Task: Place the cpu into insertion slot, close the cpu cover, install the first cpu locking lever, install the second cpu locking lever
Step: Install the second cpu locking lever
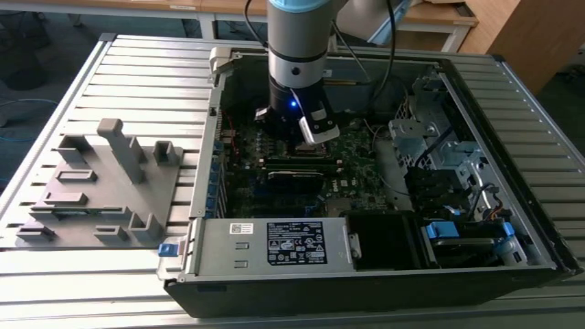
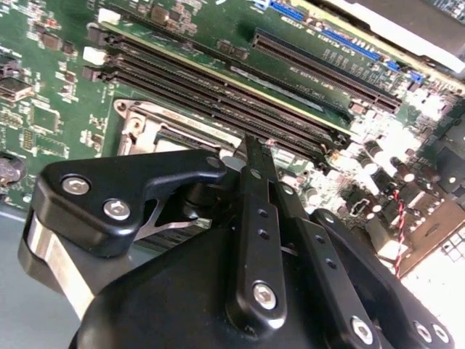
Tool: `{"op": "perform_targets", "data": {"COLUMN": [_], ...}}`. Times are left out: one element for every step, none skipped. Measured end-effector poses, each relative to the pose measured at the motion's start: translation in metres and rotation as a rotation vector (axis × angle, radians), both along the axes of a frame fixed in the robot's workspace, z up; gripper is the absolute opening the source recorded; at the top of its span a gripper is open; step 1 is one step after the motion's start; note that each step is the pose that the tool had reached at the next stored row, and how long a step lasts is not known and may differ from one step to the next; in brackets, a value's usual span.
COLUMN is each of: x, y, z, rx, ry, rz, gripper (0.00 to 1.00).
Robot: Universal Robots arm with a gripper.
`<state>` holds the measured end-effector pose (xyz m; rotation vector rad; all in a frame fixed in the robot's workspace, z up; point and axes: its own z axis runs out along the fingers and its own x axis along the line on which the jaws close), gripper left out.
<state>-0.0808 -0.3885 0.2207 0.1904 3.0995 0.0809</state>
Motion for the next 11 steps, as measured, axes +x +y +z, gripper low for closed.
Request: {"op": "perform_targets", "data": {"x": [-0.001,-0.0018,-0.0024,-0.0026,-0.0026,-0.0026,-0.0026,-0.0027,-0.0028,-0.0029,-0.0029], "y": [0.0,0.0,0.0,0.0,-0.0001,0.0,0.0,0.0,0.0,0.0,0.0], "z": [-0.0009,-0.0018,-0.0026,-0.003,-0.0032,-0.0036,-0.0044,-0.0055,-0.0066,-0.0076,-0.0085], "rx": [0.0,0.0,0.0,-0.0001,-0.0003,-0.0001,0.0,0.0,0.0,0.0,0.0], "ry": [0.0,0.0,0.0,0.0001,0.0002,0.0001,0.0,0.0001,0.0,0.0,0.0001], "rz": [0.0,0.0,0.0,0.0,0.0,0.0,0.0,0.0,0.0,0.0,0.0], "gripper": [0.1,0.1,0.1,0.1,0.1,0.1,0.1,0.1,0.1,0.1,0.1]}}
